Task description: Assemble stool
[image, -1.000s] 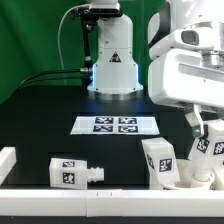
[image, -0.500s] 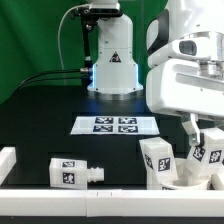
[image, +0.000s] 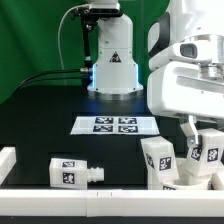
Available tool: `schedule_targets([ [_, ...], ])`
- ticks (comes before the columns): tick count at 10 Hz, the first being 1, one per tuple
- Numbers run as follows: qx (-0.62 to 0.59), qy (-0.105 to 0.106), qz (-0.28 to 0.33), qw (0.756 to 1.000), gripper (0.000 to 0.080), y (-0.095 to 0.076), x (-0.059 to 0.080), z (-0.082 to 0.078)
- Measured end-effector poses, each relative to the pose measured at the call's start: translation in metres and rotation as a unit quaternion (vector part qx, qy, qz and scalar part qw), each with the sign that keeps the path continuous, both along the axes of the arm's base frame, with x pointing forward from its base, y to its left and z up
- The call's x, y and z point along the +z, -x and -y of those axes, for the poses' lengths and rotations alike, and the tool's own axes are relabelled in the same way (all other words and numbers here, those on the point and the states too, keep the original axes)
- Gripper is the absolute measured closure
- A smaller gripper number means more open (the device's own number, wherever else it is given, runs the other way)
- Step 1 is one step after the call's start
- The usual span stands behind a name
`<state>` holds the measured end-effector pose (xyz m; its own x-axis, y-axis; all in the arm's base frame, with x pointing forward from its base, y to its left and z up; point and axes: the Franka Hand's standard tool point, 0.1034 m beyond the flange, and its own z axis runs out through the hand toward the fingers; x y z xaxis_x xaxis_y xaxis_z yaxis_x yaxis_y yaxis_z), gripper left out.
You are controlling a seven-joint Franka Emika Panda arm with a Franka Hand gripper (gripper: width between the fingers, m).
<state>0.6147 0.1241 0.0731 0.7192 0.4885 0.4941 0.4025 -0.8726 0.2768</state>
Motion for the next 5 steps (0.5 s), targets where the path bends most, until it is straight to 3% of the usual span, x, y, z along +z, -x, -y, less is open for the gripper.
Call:
schedule_targets([
  [1,0.000,0.000,-0.003,1.000,0.0223,0.001,-0.001,0.000],
  [2,-0.001,0.002,-0.022,1.000,0.0170,0.003,-0.003,-0.003],
  [4,-0.016,-0.009,-0.074,0.997,0.0154,-0.001,0.018,-0.006],
  [5,-0.037,-0.012,-0.134,0.990,0.0154,0.002,0.024,-0.012],
])
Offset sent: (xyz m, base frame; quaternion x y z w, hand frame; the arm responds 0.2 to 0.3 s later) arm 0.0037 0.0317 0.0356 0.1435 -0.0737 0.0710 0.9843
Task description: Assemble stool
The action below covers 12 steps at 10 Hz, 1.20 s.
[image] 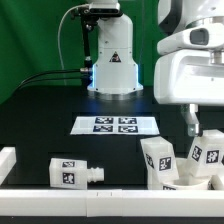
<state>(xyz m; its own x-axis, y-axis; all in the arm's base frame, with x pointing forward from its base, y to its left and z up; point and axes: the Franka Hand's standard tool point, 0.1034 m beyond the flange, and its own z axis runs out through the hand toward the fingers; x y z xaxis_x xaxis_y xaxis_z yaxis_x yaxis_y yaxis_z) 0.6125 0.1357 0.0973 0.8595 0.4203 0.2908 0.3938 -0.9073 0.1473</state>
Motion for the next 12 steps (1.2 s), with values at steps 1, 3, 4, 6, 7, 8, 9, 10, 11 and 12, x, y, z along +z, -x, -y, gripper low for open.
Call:
schedule_targets([
  [1,-0.009,0.002,-0.040,0.999,0.0154,-0.0054,0.0092,-0.0017],
  [3,-0.016,0.009,-0.066,0.998,0.0149,-0.0043,0.0062,-0.0030],
  [4,-0.009,0.011,-0.065,0.998,0.0149,-0.0048,0.0062,-0.0019],
  [6,0.063,0.041,-0.086,0.993,0.0150,-0.0031,0.0066,0.0012],
  [7,0.150,0.075,-0.094,0.981,0.0150,-0.0059,0.0112,0.0000],
  [8,0.189,0.089,-0.095,0.973,0.0150,-0.0060,0.0114,-0.0017],
  [9,0.205,0.093,-0.096,0.970,0.0150,-0.0061,0.0109,0.0009],
  [10,0.233,0.103,-0.097,0.962,0.0150,-0.0066,0.0110,0.0032],
  [11,0.251,0.110,-0.098,0.957,0.0150,-0.0069,0.0110,0.0045],
  [12,0.313,0.134,-0.100,0.935,0.0150,-0.0077,0.0102,0.0069],
])
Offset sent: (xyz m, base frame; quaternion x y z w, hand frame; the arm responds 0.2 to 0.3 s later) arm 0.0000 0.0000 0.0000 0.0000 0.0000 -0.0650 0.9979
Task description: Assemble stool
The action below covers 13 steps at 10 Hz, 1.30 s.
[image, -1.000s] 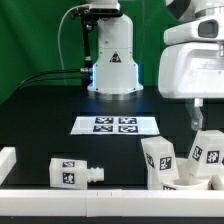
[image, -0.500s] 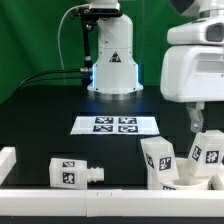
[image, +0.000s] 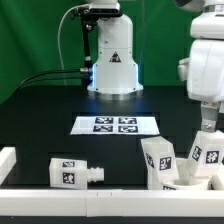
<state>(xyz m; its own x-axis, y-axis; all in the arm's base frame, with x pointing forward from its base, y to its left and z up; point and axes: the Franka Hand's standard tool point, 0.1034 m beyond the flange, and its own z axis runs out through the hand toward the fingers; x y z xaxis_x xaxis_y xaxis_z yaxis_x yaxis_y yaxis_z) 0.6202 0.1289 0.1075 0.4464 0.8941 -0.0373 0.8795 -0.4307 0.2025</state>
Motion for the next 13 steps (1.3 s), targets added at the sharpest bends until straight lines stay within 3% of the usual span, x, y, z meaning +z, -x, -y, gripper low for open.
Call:
schedule_targets([
  [3,0.200,0.091,-0.041,0.975,0.0150,-0.006,-0.016,0.000],
  [5,0.265,0.118,-0.054,0.956,0.0150,-0.006,-0.030,-0.009],
  [7,0.271,0.121,-0.059,0.953,0.0150,-0.006,-0.030,-0.003],
  [9,0.258,0.119,-0.057,0.957,0.0412,-0.006,-0.030,-0.003],
  [10,0.222,0.114,-0.050,0.967,0.0468,-0.006,-0.030,-0.002],
  [13,0.109,0.098,-0.028,0.989,0.0468,-0.007,-0.030,-0.002],
])
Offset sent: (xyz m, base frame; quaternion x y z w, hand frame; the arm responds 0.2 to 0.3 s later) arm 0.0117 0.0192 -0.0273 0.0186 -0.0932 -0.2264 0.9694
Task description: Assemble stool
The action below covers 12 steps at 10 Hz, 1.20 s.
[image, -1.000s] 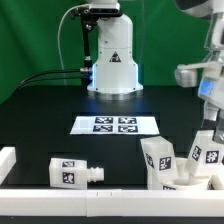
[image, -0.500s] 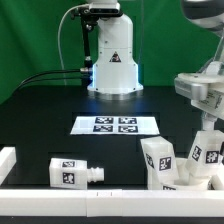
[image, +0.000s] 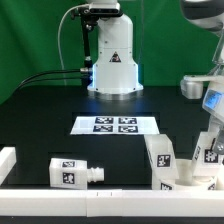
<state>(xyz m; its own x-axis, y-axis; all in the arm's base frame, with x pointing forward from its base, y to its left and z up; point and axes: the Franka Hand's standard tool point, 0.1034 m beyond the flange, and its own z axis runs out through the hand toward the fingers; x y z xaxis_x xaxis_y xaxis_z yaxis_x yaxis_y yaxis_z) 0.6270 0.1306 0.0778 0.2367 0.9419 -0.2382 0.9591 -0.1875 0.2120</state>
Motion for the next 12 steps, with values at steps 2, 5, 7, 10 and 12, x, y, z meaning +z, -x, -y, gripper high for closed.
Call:
schedule_targets([
  [2,-0.148,0.019,0.011,0.989,0.0468,-0.011,0.004,0.001],
  [5,-0.228,0.007,0.040,0.973,0.0466,-0.010,0.003,0.002],
  [7,-0.301,0.000,0.060,0.952,0.0466,-0.010,0.003,0.004],
  [10,-0.505,-0.017,0.040,0.862,0.0466,-0.024,0.000,0.023],
  [12,-0.572,-0.020,0.055,0.818,0.0466,-0.025,0.000,0.028],
])
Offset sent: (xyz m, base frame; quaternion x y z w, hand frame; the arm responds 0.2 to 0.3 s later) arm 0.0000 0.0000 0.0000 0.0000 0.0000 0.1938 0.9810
